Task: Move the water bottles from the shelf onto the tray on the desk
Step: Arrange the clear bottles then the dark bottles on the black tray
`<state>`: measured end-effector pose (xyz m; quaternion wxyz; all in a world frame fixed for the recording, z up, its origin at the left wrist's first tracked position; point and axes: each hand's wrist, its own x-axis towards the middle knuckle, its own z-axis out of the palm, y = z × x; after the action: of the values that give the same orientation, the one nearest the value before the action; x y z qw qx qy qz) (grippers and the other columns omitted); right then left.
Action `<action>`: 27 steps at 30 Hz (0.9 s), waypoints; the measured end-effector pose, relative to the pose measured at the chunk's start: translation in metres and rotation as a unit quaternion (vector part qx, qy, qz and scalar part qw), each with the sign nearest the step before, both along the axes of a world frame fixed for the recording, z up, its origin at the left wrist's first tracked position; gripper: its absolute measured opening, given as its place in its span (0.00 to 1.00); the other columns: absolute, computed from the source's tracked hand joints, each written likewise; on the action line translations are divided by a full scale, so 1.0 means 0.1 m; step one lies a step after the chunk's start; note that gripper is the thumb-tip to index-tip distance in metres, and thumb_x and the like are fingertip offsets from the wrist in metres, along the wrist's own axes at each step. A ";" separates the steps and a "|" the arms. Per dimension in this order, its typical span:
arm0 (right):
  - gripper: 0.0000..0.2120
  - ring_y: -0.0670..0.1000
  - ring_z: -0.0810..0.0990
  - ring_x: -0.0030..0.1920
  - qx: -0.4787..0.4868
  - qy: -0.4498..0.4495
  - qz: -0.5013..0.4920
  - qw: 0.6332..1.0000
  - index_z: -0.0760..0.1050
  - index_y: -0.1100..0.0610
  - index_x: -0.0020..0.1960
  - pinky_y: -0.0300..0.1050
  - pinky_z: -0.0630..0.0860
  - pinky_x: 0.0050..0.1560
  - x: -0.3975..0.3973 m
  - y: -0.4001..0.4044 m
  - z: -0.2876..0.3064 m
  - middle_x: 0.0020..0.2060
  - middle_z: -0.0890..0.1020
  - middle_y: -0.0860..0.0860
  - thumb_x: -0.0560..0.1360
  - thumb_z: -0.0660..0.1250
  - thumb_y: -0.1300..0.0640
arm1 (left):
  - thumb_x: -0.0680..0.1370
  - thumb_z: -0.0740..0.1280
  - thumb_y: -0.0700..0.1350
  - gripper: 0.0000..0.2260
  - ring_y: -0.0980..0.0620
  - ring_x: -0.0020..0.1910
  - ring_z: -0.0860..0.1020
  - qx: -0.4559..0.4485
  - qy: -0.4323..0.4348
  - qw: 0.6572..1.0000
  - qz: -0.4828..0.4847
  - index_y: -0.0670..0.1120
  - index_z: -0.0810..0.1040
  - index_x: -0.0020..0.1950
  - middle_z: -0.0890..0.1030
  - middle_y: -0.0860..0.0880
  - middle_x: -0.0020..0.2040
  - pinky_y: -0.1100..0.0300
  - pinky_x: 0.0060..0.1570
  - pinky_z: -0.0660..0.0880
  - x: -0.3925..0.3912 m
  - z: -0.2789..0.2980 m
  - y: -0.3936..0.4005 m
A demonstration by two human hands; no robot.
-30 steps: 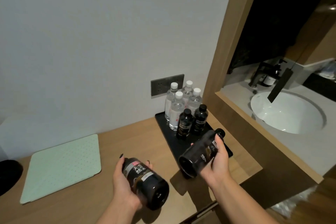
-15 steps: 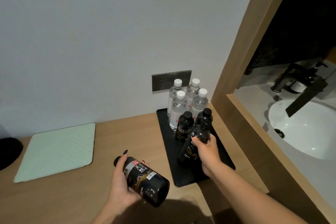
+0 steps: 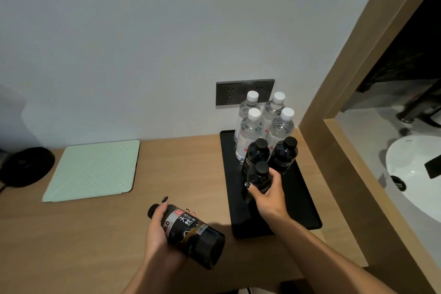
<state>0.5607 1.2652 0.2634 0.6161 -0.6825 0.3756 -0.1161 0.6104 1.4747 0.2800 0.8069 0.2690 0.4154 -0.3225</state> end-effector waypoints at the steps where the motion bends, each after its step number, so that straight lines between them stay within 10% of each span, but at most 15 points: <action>1: 0.28 0.47 0.74 0.57 -0.002 -0.001 0.005 1.000 0.64 0.55 0.67 0.37 0.68 0.55 -0.01 0.00 -0.01 0.55 0.75 0.48 0.72 0.70 0.68 | 0.70 0.71 0.53 0.20 0.46 0.39 0.78 0.002 0.000 1.000 -0.003 0.41 0.73 0.52 0.78 0.43 0.40 0.49 0.46 0.76 -0.01 0.00 0.00; 5: 0.28 0.48 0.74 0.59 -0.014 0.002 0.017 1.000 0.63 0.56 0.68 0.29 0.69 0.48 -0.04 -0.03 -0.03 0.54 0.75 0.48 0.72 0.70 0.68 | 0.70 0.71 0.52 0.17 0.47 0.38 0.77 0.002 -0.014 1.000 -0.014 0.41 0.73 0.50 0.78 0.44 0.38 0.49 0.54 0.75 -0.02 0.02 -0.03; 9: 0.43 0.49 0.68 0.69 0.032 0.032 0.034 0.998 0.49 0.54 0.77 0.44 0.64 0.69 -0.08 -0.10 -0.09 0.68 0.70 0.48 0.71 0.71 0.67 | 0.70 0.72 0.49 0.15 0.46 0.39 0.78 0.037 -0.059 0.996 -0.056 0.42 0.74 0.50 0.79 0.43 0.39 0.46 0.58 0.73 0.04 0.08 -0.10; 14: 0.43 0.49 0.59 0.73 0.034 -0.030 -0.071 0.996 0.48 0.51 0.77 0.43 0.58 0.70 -0.33 -0.04 0.06 0.74 0.60 0.50 0.71 0.66 0.72 | 0.66 0.73 0.44 0.16 0.44 0.46 0.79 0.073 -0.204 0.968 -0.129 0.42 0.77 0.51 0.80 0.39 0.47 0.45 0.61 0.70 0.10 0.30 -0.24; 20: 0.41 0.39 0.67 0.66 -0.088 -0.055 0.103 0.989 0.54 0.42 0.72 0.40 0.65 0.68 -0.64 0.34 0.26 0.66 0.66 0.42 0.68 0.70 0.63 | 0.66 0.76 0.38 0.14 0.56 0.38 0.83 0.227 -0.417 0.842 -0.256 0.47 0.79 0.48 0.85 0.49 0.43 0.62 0.39 0.75 -0.03 0.60 -0.64; 27: 0.38 0.41 0.71 0.61 -0.130 0.002 0.052 0.990 0.60 0.49 0.71 0.32 0.70 0.60 -0.74 0.34 0.17 0.59 0.70 0.42 0.66 0.75 0.53 | 0.60 0.80 0.52 0.21 0.60 0.43 0.82 0.258 -0.531 0.680 -0.436 0.54 0.79 0.49 0.84 0.56 0.44 0.61 0.45 0.78 -0.13 0.77 -1.08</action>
<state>0.4867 1.2995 0.2802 0.5264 -0.7758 0.3223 -0.1308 0.5974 1.3667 0.3572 0.5588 0.7431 -0.1801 -0.3211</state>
